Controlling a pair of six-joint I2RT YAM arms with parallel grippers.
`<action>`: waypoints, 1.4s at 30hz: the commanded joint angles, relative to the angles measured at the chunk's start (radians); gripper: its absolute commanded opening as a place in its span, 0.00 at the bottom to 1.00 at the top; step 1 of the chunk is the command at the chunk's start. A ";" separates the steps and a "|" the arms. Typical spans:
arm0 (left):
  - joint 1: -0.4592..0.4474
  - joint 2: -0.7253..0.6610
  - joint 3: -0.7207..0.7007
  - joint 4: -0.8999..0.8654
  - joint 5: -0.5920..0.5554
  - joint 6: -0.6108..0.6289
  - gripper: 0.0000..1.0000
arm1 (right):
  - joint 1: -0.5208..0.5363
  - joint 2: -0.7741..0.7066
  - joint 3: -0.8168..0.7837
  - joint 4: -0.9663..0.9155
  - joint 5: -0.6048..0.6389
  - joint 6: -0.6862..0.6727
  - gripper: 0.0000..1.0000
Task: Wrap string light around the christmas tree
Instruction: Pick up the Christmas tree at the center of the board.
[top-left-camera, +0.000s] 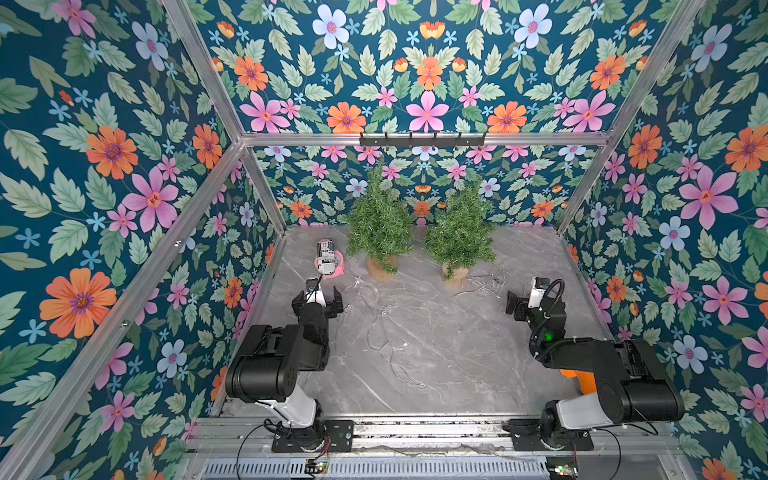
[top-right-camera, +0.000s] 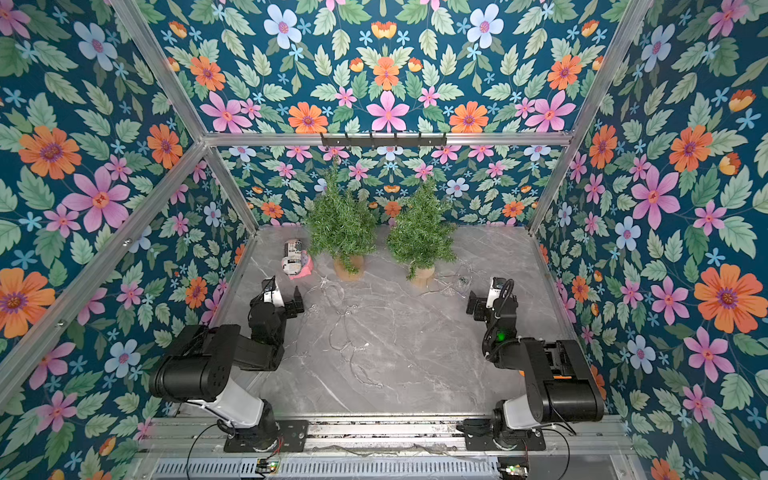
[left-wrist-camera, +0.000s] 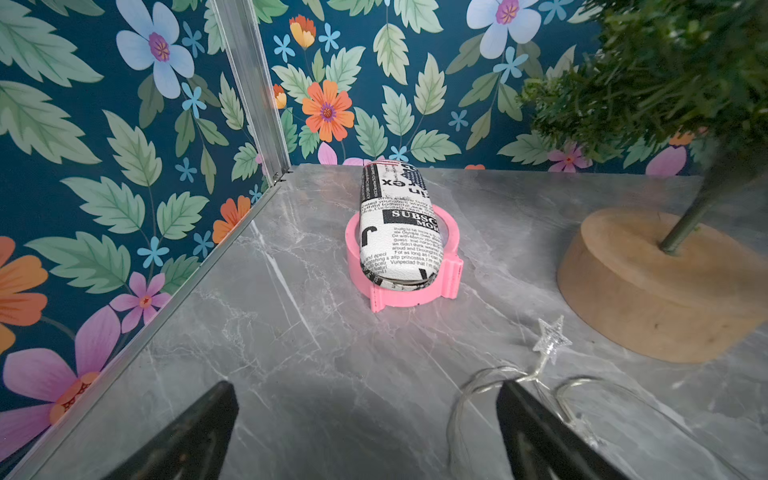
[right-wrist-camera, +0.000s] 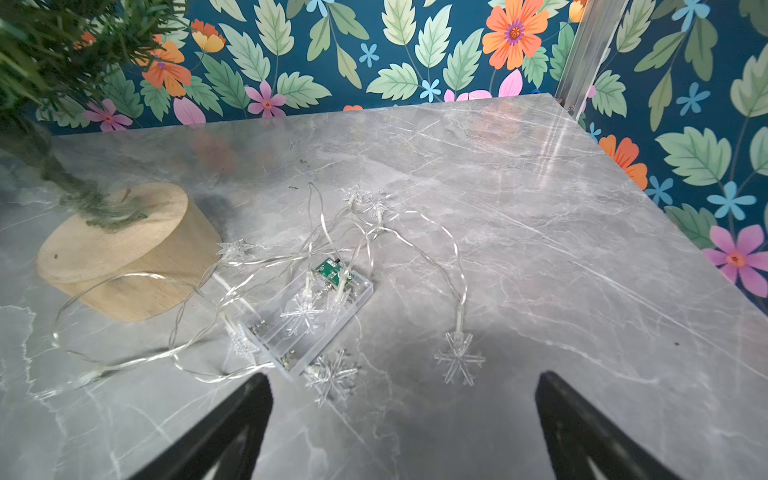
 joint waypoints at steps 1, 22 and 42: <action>0.000 -0.001 0.003 0.007 0.007 0.002 1.00 | 0.001 -0.001 0.005 0.015 -0.004 -0.007 0.99; 0.000 -0.001 0.004 0.006 0.008 0.002 1.00 | 0.001 -0.001 0.006 0.014 -0.006 -0.005 0.99; -0.017 -0.363 -0.005 -0.315 -0.049 -0.094 1.00 | 0.005 -0.436 0.020 -0.424 0.052 0.142 0.99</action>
